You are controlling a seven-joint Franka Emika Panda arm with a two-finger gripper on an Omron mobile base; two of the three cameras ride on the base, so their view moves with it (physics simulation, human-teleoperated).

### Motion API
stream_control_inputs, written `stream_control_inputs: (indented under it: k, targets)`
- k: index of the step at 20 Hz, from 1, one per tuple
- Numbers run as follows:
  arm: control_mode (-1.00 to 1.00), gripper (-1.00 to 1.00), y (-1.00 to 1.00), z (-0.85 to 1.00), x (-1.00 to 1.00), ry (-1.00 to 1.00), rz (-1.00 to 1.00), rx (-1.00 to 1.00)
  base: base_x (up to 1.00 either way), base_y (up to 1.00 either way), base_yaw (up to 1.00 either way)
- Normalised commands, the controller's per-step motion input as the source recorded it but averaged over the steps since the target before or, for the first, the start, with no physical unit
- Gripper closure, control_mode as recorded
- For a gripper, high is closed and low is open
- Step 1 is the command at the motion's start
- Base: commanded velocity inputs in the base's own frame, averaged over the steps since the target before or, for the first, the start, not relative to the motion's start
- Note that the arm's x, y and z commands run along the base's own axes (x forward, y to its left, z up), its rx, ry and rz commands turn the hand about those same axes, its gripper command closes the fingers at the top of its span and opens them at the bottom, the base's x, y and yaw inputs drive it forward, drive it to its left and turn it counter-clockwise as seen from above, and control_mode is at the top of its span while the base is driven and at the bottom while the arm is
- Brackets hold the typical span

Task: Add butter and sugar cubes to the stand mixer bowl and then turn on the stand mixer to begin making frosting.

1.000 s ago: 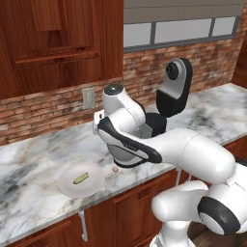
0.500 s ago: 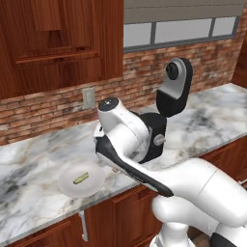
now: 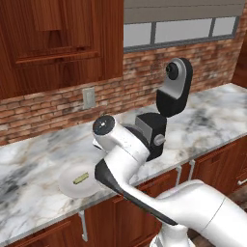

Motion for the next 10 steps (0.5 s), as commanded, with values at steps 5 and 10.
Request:
stream_control_inputs:
  k: [5,10]
  targets:
    - [-1.0,-1.0,0.07,-0.11,0.0,-0.35,-0.12,0.0,0.0,0.0,0.0]
    - [-1.0,-1.0,0.0,-0.1,0.0,-0.05,-0.19,0.0,0.0,0.0,0.0]
